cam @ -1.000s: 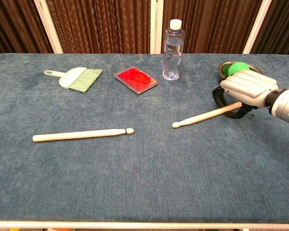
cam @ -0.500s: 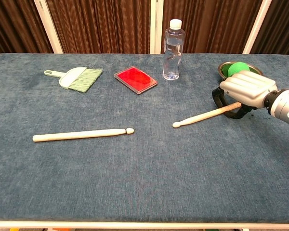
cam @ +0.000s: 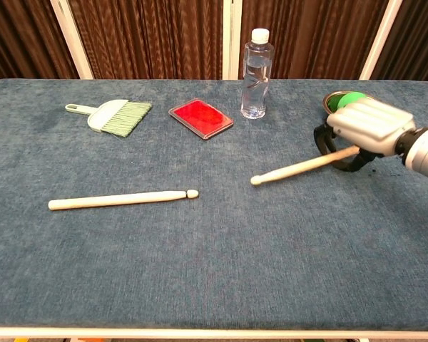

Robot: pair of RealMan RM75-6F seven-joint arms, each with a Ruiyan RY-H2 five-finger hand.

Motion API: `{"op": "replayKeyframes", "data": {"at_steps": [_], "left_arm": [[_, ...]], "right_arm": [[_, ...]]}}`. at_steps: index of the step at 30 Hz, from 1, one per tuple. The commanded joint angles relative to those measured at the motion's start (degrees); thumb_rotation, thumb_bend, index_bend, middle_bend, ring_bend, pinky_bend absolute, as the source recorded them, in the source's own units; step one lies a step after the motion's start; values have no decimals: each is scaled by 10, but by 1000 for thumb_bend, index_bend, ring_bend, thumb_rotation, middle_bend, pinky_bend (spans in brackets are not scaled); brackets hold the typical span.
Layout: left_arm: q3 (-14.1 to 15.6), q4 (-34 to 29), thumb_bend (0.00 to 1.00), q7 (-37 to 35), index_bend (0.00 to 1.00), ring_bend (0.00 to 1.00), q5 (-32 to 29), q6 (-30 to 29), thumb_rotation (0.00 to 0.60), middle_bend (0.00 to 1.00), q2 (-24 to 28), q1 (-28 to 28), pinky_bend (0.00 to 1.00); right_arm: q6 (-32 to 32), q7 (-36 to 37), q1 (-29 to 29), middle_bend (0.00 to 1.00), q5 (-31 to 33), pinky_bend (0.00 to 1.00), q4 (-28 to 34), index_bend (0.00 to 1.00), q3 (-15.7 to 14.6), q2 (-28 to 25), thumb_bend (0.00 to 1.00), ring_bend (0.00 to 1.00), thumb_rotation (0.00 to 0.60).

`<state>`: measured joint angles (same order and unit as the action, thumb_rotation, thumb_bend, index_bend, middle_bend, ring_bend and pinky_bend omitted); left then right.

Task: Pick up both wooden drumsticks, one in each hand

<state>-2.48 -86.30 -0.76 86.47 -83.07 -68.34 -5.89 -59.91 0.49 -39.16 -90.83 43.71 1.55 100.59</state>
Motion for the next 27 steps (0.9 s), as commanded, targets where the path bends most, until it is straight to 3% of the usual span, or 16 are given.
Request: {"op": "replayKeyframes", "data": {"at_steps": [1,8,12,15,27], "left_arm": [[-9,-11,9,3,239,116,14,24,600,189,7,-28,150],[-31,-53,50,35,357,380,17,88,600,341,-16,-93,425],[-36,-78,96,75,409,510,-11,155,600,396,-39,-133,615],[-41,-87,122,125,421,574,-42,191,600,415,-77,-158,692],[-57,-42,190,291,442,686,-187,246,600,474,-219,-219,788]], "right_arm": [[-55,12,15,612,-4,369,81,699,11,-59,742,394,600],[-121,-17,53,621,12,373,253,708,33,-183,790,405,600],[-148,-19,78,620,25,373,330,709,42,-243,797,405,600],[-156,-30,96,612,41,373,372,710,46,-281,797,401,600],[-154,-18,121,610,54,373,382,710,44,-306,797,401,600]]}}
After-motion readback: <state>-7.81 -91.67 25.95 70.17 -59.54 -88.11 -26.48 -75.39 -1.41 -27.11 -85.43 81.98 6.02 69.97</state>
